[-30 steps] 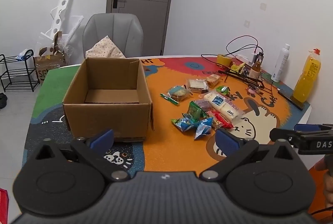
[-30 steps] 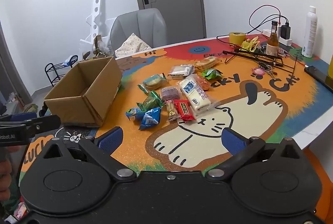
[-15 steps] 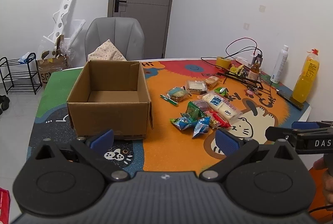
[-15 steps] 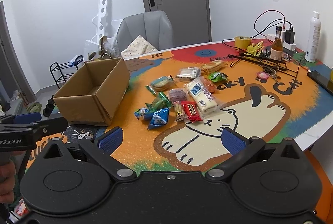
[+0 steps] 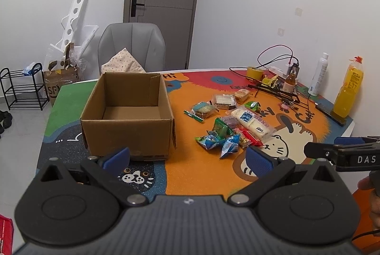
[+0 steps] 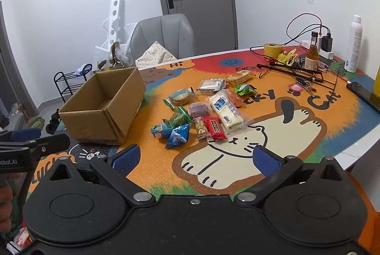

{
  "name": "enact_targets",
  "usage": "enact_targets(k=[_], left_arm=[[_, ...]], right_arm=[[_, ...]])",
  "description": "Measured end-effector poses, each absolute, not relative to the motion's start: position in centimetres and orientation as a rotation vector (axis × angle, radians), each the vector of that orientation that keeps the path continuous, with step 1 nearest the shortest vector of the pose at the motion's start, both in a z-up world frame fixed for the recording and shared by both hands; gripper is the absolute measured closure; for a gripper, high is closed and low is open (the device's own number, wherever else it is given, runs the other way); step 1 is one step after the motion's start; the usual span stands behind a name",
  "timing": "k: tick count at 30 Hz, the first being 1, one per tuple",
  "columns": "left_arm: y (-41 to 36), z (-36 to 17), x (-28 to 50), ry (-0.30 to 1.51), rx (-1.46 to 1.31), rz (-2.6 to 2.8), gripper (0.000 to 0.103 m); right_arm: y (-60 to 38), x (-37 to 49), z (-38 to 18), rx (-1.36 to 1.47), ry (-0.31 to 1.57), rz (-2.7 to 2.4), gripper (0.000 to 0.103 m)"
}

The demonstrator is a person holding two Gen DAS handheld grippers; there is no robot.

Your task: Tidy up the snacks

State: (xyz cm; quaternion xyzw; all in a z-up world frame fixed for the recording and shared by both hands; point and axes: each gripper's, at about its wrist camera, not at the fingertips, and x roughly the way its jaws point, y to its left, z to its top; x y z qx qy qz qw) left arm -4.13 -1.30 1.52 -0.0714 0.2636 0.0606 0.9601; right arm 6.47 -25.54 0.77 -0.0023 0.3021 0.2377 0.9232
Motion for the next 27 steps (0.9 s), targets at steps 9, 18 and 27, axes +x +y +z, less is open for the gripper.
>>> enact_targets(k=[9,18,27], left_arm=[[-1.12,1.54,-4.32,0.531,-0.147,0.118,0.000],[-1.12,1.50,-4.58,0.531,-0.142,0.120,0.000],[-1.28,1.64,-4.59,0.531,-0.131,0.120,0.000]], right_arm=[[-25.56,6.31,1.18,-0.019,0.598,0.474,0.000],[-26.00,6.23,1.32,-0.026,0.589,0.468,0.000],[-26.13,6.38,1.25,-0.022,0.585,0.475,0.000]])
